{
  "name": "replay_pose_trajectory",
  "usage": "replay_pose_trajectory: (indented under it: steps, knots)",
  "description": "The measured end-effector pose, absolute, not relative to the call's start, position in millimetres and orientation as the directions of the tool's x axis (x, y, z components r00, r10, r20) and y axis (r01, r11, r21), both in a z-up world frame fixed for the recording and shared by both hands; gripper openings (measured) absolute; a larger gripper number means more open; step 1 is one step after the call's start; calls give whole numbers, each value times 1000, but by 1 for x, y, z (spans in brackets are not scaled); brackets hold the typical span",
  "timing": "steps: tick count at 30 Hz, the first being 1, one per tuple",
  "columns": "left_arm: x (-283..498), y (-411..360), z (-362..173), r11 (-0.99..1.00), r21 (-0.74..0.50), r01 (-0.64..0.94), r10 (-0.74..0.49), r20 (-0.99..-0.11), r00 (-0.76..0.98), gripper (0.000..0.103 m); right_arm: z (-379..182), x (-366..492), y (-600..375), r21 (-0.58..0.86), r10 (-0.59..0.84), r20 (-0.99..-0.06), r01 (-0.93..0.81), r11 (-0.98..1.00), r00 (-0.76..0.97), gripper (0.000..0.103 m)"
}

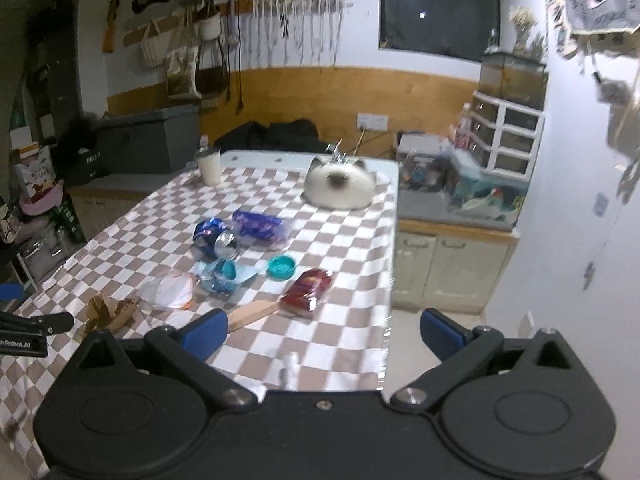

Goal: Collect trash
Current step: 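Grasp the white knotted bag with the right tool while the left tool grasps the brown cardboard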

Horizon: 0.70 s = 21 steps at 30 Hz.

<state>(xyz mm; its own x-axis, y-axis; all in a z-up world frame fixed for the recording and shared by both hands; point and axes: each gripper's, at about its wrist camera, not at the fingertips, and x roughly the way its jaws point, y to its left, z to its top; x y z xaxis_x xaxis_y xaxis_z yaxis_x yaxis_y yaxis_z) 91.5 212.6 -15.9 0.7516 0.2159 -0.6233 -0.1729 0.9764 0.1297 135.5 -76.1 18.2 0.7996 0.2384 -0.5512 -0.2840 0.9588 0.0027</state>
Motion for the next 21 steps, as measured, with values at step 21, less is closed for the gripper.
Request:
replay_pose_trajectory:
  steps: [21]
  knots:
    - [156,293,-88,975,220,-23,179,-723,667,103,-99,172,20,282,180,-876,172,944,447,103]
